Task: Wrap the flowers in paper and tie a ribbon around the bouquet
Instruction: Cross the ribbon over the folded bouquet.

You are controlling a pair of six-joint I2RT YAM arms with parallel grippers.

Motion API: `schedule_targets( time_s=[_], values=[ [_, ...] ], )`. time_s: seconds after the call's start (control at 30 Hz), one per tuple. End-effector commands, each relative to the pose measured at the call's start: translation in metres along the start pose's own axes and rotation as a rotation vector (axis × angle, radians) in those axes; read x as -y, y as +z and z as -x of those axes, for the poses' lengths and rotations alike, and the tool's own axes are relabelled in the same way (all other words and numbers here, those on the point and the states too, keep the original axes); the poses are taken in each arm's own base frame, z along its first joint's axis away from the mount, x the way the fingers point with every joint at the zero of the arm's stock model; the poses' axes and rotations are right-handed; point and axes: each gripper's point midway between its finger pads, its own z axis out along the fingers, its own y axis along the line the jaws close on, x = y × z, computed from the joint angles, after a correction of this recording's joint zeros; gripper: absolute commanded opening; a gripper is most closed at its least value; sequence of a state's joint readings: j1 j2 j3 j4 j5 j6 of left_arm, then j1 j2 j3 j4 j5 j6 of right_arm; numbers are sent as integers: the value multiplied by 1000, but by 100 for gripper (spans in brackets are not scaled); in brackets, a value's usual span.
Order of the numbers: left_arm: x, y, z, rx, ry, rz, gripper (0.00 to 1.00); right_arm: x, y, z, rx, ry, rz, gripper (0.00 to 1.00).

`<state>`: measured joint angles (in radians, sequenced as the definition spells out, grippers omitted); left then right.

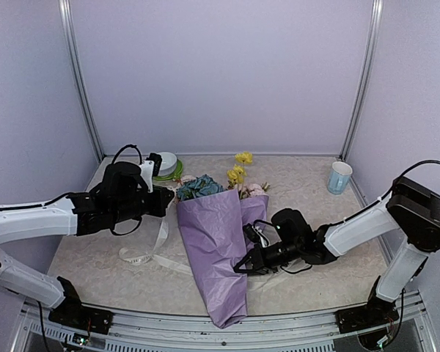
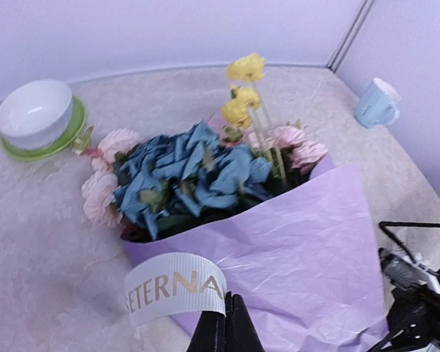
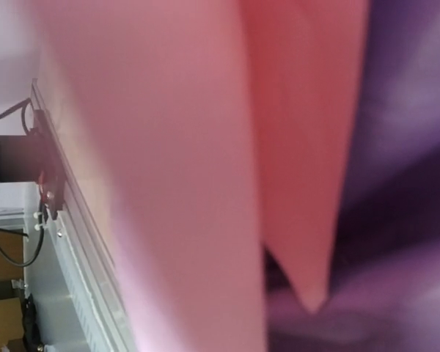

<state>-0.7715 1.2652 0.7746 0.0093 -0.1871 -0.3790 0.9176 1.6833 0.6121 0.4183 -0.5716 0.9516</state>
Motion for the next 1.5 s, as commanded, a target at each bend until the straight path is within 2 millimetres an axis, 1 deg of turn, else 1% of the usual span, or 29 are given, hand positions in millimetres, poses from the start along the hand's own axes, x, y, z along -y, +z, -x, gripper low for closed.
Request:
schedule_targets(
  time_s=[0.0, 0.07, 0.1, 0.13, 0.17, 0.2, 0.23, 0.27, 0.3, 0.37, 0.4, 0.47, 0.5, 0.63, 0.7, 0.87, 0.9, 0.93, 0.97, 1.0, 1.03, 1.07, 1.1, 1.17, 1.23, 1.3, 1.37, 1.47],
  values=[
    [81, -40, 25, 73, 176, -251, 0, 6, 1, -1, -5, -11, -3, 0],
    [140, -66, 25, 124, 251, -446, 0, 8, 1, 0, -6, -10, -5, 0],
    [163, -74, 21, 132, 262, -532, 0, 8, 1, 0, -7, -10, -6, 0],
    [178, -75, 17, 121, 263, -592, 0, 9, 2, 0, -9, -9, -8, 0],
    [186, -69, 12, 99, 255, -614, 0, 10, 2, 0, -10, -8, -10, 0],
    [189, -54, 1, 55, 248, -605, 0, 11, 3, 0, -11, -8, -11, 0],
    [191, -30, -18, -10, 247, -581, 0, 11, 3, 0, -12, -6, -12, 0],
    [193, -13, -36, -69, 253, -570, 0, 12, 4, 0, -13, -5, -12, 0],
    [198, 6, -47, -124, 253, -562, 0, 12, 3, 0, -14, -4, -13, 0],
    [196, 42, -77, -242, 266, -498, 0, 12, 2, -1, -11, -1, -17, 0],
    [189, 59, -89, -291, 261, -453, 0, 11, 0, 0, -4, -2, -19, 0],
    [176, 84, -103, -340, 237, -400, 0, 12, -4, 0, 9, -2, -35, 0],
    [171, 92, -105, -346, 218, -386, 0, 12, -6, 0, 14, -4, -42, 0],
    [164, 108, -109, -335, 183, -378, 0, 11, -12, 0, 28, -7, -56, 0],
    [166, 111, -112, -332, 182, -390, 0, 11, -13, 0, 31, -6, -58, 0],
    [167, 128, -130, -361, 190, -405, 0, 9, -13, 1, 25, 0, -54, 0],
    [166, 132, -135, -375, 199, -400, 0, 9, -15, 1, 27, 0, -61, 5],
    [165, 134, -141, -389, 205, -399, 0, 10, -17, 2, 30, -1, -80, 16],
    [165, 136, -145, -401, 208, -403, 0, 12, -20, 3, 39, -10, -111, 22],
    [164, 138, -151, -417, 211, -406, 0, 18, -26, 2, 36, -20, -166, 28],
    [163, 140, -156, -435, 213, -408, 0, 20, -33, 5, 48, -40, -215, 33],
    [161, 141, -162, -453, 214, -407, 0, 21, -41, 9, 59, -60, -266, 36],
    [158, 143, -168, -471, 214, -404, 0, 19, -52, 16, 85, -91, -320, 39],
    [155, 144, -175, -493, 206, -407, 0, 25, -79, 23, 116, -126, -458, 48],
    [154, 145, -177, -499, 199, -411, 0, 39, -114, 26, 155, -119, -611, 54],
    [154, 145, -178, -498, 203, -413, 0, 57, -149, 25, 198, -70, -712, 57],
    [155, 145, -178, -497, 207, -418, 0, 76, -181, 25, 264, 9, -743, 57],
    [156, 146, -179, -503, 211, -425, 0, 104, -208, 22, 333, 106, -746, 56]
  ],
)
